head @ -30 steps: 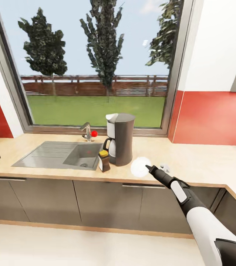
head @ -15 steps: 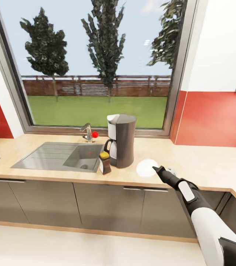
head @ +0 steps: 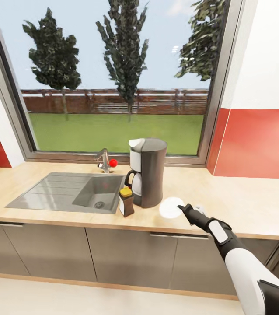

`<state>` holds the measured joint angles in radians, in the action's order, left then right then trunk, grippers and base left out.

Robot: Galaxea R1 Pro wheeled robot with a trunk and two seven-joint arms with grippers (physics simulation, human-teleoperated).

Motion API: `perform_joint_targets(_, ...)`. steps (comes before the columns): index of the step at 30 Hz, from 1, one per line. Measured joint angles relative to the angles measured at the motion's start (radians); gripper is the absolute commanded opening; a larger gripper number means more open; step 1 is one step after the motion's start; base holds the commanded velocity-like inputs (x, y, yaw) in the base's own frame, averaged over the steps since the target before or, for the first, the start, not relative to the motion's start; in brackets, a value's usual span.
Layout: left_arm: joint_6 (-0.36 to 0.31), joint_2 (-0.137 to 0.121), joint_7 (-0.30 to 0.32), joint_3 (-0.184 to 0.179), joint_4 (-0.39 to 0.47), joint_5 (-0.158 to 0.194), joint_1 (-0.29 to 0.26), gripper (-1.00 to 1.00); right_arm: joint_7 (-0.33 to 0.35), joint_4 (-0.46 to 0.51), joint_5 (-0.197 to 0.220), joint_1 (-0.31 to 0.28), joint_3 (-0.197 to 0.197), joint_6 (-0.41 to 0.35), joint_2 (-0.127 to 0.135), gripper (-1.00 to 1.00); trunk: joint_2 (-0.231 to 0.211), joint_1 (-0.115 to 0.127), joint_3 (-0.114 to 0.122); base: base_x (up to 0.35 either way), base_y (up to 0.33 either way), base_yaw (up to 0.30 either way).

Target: Set up a coffee station on the kitchen countertop: keep the coffee maker on the countertop, move the bottle of coffee from the kitchen shelf to the counter next to the coffee maker, place a paper coffee filter on top of the coffee maker, put the saucer next to the coffee maker with the coffee cup on the saucer, and place the electric kettle next to the coffee maker.

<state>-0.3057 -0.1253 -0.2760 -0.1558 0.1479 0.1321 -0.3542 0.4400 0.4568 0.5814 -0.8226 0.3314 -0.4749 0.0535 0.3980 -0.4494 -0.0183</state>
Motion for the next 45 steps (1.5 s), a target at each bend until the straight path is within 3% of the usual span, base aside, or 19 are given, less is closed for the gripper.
perform_joint_targets(20,0.000,0.000,0.001,0.000,-0.002,0.000,0.000,1.00,-0.006,-0.127,0.000,0.000,0.000,0.005,0.017,-1.00,0.000,0.000,0.000,0.128,0.001,0.000)
perform_joint_targets(27,0.000,0.000,0.001,0.000,-0.009,0.000,0.000,1.00,-0.012,-0.133,0.001,0.000,0.001,0.005,0.017,-1.00,0.000,0.000,0.000,0.101,0.000,0.000)
perform_joint_targets(33,0.000,0.000,0.001,0.000,-0.016,0.000,0.000,1.00,-0.086,-0.133,0.001,0.000,0.000,0.005,0.017,-1.00,0.000,0.000,0.000,0.061,0.000,0.000)
perform_joint_targets(45,0.000,-0.002,0.001,0.000,-0.017,0.000,0.000,1.00,-0.093,-0.135,0.002,0.000,-0.001,0.005,0.033,-1.00,0.000,0.000,0.000,0.078,0.000,0.000)
